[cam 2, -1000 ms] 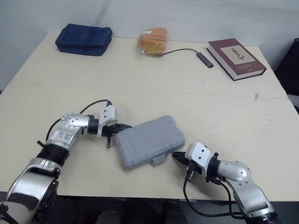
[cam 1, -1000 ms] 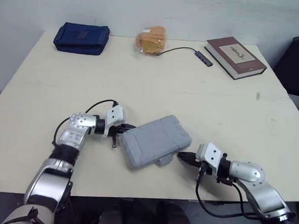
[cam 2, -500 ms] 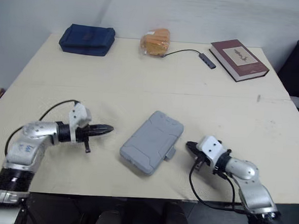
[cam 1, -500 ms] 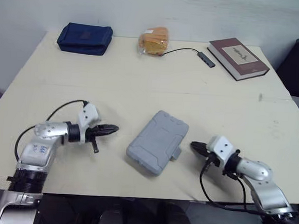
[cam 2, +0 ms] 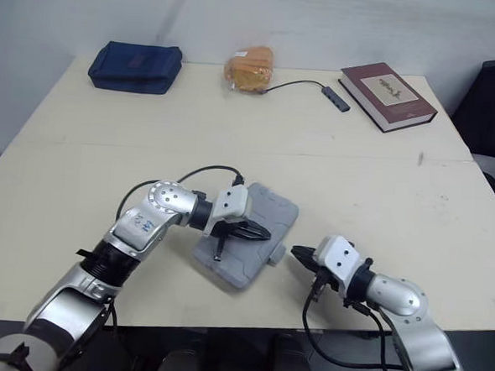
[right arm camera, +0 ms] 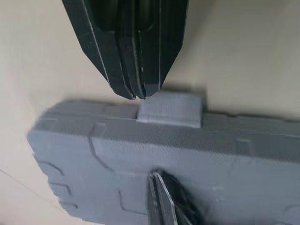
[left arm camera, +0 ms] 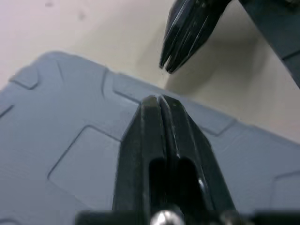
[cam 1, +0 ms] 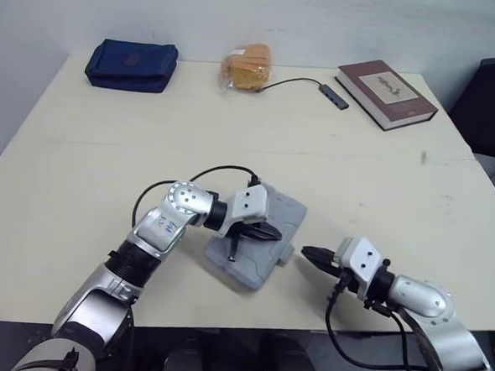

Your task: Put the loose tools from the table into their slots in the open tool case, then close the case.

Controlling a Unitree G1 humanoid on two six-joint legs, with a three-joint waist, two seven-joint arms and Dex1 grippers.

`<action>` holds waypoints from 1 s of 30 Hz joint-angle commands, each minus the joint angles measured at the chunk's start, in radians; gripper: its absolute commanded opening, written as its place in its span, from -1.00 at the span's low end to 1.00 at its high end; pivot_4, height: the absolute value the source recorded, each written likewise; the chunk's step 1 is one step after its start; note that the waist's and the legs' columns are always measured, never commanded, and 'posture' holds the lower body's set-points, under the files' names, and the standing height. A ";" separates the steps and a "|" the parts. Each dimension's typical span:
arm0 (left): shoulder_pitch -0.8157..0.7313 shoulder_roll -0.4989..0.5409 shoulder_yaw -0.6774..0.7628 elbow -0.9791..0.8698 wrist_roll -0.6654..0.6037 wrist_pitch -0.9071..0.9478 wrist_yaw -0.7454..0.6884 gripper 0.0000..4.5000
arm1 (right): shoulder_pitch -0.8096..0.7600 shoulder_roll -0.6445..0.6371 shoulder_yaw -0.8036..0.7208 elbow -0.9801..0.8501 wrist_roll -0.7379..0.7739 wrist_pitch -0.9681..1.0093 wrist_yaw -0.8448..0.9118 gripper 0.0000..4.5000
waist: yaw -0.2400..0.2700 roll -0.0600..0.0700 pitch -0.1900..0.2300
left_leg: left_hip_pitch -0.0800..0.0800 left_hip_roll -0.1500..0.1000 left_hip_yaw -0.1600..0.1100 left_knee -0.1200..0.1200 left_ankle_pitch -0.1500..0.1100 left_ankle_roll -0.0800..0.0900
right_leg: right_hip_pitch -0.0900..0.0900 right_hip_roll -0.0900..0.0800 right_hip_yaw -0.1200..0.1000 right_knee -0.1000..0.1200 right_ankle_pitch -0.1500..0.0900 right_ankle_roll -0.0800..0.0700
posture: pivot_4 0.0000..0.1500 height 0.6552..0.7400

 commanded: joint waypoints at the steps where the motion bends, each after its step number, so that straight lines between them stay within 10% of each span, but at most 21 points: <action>1: 0.029 0.033 -0.123 0.082 0.130 0.006 -0.015 -0.99 | -0.035 0.022 0.058 -0.037 -0.037 0.020 -0.009 -1.00 | 0.004 -0.002 -0.002 | 0.000 0.001 -0.001 0.000 0.000 0.000 | 0.000 0.001 0.000 0.000 0.000 0.000 | 1.00 1.00; 24: 0.027 0.016 -0.075 0.193 0.139 -0.016 0.058 -0.99 | -0.269 0.122 0.196 0.176 -0.160 0.026 0.037 -1.00 | -0.024 -0.005 -0.022 | 0.019 0.008 -0.003 -0.004 -0.005 0.003 | 0.018 -0.005 -0.004 -0.001 -0.003 -0.006 | 1.00 1.00; 30: 0.059 0.010 0.131 0.160 -0.006 -0.258 0.048 -0.99 | -0.182 0.035 0.071 0.092 -0.110 0.000 0.063 -1.00 | -0.020 0.000 -0.019 | 0.018 0.008 -0.003 -0.007 -0.005 0.003 | 0.015 -0.005 -0.004 -0.001 -0.003 -0.006 | 1.00 1.00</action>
